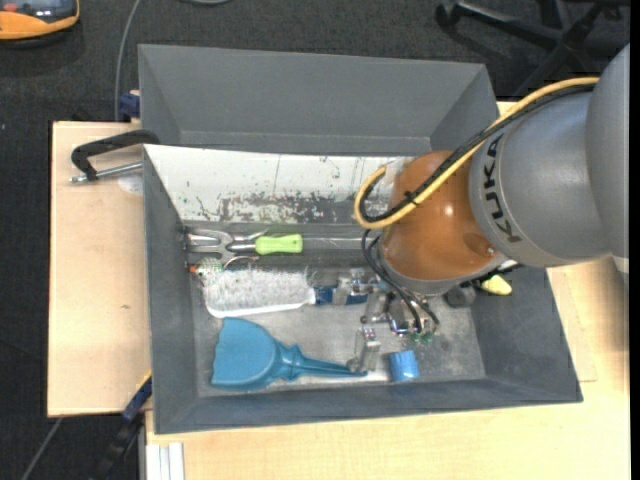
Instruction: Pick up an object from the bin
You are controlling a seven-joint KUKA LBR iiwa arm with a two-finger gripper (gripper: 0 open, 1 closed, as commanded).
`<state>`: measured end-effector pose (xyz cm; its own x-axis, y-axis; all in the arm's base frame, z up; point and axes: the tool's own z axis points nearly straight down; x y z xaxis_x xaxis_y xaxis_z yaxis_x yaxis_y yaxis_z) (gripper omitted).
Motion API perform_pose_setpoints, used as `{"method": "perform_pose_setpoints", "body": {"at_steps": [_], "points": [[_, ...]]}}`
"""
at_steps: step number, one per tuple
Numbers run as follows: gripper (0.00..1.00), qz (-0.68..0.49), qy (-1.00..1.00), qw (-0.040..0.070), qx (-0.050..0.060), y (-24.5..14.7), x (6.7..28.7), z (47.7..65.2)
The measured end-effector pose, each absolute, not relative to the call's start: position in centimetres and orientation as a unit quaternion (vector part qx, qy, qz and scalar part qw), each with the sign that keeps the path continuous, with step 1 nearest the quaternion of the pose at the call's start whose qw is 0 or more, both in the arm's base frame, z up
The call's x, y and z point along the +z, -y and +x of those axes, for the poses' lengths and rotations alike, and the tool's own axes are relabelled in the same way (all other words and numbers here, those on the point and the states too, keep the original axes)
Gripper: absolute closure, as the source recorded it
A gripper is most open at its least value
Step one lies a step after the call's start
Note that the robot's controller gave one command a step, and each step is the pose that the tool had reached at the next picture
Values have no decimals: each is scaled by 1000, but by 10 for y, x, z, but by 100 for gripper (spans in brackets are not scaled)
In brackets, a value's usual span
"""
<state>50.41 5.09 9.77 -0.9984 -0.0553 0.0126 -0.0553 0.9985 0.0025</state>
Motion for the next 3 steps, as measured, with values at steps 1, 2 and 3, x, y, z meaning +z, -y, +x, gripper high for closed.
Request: {"method": "perform_pose_setpoints", "body": {"at_steps": [1, 2, 3], "points": [[0, -68, 998, 3, -3, -122, 132, 537], [0, -59, 998, 3, -4, -128, 69, 556], [100, -60, 998, 1, -4, -128, 73, 557]]}}
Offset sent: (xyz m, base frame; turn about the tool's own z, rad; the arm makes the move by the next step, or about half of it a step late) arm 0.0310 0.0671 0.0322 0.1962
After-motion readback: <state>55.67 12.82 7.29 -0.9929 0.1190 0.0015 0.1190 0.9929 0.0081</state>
